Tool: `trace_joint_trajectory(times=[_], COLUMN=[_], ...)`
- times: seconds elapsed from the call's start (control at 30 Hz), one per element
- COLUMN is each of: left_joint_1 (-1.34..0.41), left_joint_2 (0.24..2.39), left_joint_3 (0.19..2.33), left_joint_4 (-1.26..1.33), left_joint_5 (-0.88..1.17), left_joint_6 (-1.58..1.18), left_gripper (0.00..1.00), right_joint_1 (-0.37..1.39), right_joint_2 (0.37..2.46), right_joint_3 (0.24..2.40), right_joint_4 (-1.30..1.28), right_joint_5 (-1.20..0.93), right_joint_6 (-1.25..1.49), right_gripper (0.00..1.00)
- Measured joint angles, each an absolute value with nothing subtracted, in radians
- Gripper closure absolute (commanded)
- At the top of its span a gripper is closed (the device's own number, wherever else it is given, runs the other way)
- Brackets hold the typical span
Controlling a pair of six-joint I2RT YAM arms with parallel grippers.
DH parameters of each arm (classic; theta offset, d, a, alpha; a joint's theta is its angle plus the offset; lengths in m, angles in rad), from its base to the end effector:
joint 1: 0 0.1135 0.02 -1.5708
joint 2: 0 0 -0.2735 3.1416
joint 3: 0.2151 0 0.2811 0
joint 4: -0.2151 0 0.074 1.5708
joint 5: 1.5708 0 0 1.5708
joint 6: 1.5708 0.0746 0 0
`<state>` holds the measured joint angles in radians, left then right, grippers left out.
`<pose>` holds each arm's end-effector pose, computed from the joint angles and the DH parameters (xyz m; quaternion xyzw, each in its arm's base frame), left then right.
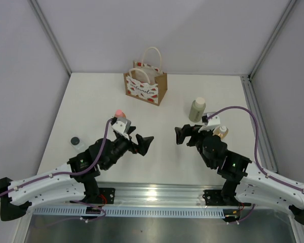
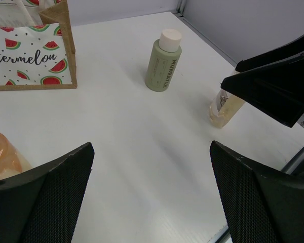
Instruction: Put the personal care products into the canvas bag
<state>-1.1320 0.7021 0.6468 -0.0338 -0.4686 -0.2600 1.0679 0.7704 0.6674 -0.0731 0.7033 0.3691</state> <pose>0.1277 -0.1927 0.3224 0.1611 0.7168 -0.2894 0.6136 0.1541 0.1800 0.3125 -0.0385 0.7519 0.1981 0.6277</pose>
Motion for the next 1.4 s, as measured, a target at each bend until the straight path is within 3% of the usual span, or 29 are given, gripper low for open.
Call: trace_joint_trajectory(times=[0.33, 0.77, 1.13, 1.4], left_joint_1=[-1.132, -0.998, -0.597, -0.223], left_joint_2=[0.706, 0.817, 0.831, 0.83], left_joint_3=[0.647, 0.744, 0.994, 0.996], left_joint_4=[-0.032, -0.257, -0.645, -0.807], left_joint_5=[-0.484, -0.879, -0.927, -0.804], left_joint_6=[-0.258, -0.36, -0.601, -0.621], left_gripper=[0.01, 0.01, 0.01, 0.01], right_joint_1=[1.068, 1.068, 1.068, 1.068], right_joint_2=[0.713, 0.782, 0.895, 0.977], right_joint_3=[0.621, 0.619, 0.64, 0.699], right_joint_4=[-0.036, -0.014, -0.049, -0.101], right_joint_5=[0.69, 0.68, 0.636, 0.627], right_joint_6=[0.36, 0.317, 0.32, 0.321], right_gripper=[0.01, 0.01, 0.01, 0.01])
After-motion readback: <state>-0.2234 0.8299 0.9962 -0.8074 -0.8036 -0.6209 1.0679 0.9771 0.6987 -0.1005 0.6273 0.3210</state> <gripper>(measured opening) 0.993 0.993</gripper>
